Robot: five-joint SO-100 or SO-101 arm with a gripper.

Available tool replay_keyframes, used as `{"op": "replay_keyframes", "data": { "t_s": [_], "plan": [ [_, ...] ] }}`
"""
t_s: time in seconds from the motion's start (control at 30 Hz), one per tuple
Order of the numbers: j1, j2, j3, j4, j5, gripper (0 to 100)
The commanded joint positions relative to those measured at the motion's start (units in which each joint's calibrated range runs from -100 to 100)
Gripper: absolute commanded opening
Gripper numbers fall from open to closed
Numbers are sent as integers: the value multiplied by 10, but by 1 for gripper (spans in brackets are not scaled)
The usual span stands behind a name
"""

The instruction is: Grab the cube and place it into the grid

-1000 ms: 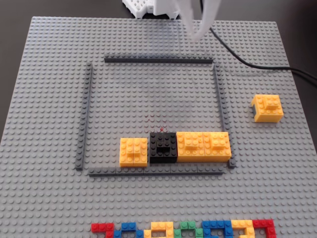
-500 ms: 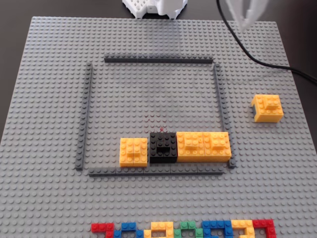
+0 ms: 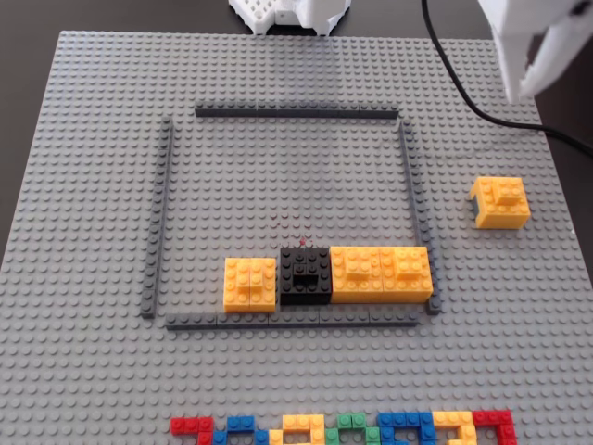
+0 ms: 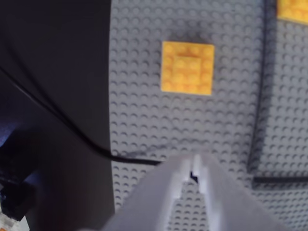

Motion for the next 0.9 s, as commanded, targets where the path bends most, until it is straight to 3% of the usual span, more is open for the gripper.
{"op": "replay_keyframes", "data": {
  "t_s": [0.0, 0.27, 0.4, 0.43, 0.87],
  "plan": [
    [0, 46, -103, 1, 8, 0],
    [16, 125, -160, -5, 14, 1],
    [25, 153, -182, 1, 13, 28],
    [27, 156, -182, 1, 12, 31],
    [38, 179, -140, -15, 0, 31]
  ]
}}
